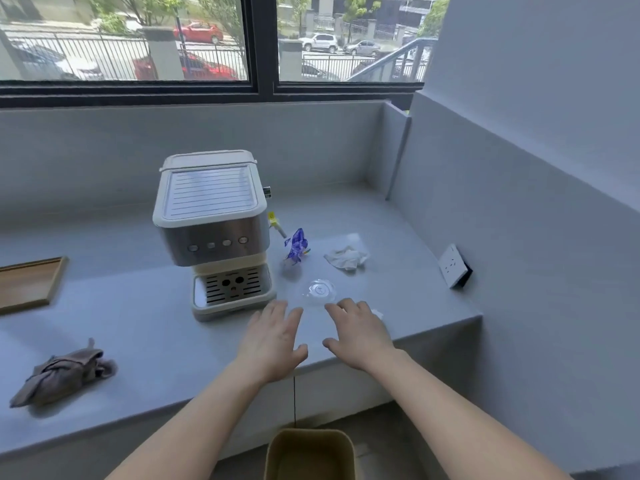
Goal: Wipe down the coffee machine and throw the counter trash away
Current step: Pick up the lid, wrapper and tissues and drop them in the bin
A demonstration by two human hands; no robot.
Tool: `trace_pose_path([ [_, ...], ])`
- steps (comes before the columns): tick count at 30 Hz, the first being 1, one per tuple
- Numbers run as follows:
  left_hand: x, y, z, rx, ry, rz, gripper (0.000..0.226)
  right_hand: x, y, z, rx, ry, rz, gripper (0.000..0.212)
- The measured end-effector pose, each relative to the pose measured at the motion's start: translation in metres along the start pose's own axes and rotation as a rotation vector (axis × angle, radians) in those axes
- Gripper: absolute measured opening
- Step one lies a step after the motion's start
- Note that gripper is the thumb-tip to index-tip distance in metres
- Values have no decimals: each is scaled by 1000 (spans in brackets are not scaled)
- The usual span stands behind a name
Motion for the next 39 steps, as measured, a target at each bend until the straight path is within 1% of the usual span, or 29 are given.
trace_pose_path([
  [9,5,-30,-7,14,15,-75,61,-18,-8,-3,19,-9,-140,53],
  [13,5,-41,-13,41,7,-60,60,-29,-18,-4,34,2,-143,49],
  [17,-1,-61,-19,32,-8,-41,59,-49,-32,-6,41,24,-121,46],
  [25,-38,-111,-41,49,-12,118,51,-105,-54,-21,66,72,-47,39],
  [27,-47,-124,-48,60,6,174,55,-115,-58,-26,71,58,-25,39],
  [32,-57,-146,-63,108,57,293,77,-129,-64,-34,83,-22,55,38],
  [35,-59,-154,-67,141,34,312,78,-132,-65,-36,83,-41,88,35],
  [39,-55,-161,-68,157,11,338,72,-136,-66,-40,79,-58,76,32],
])
Point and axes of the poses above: each hand's wrist, its own y-axis away from the middle knuckle, its own z-axis out of the back of the hand, x = y × z, the point moved 2 cm from there along -y, towards the middle knuckle, and after that the axes turned 7 degrees about z, right-handed, at the moved point
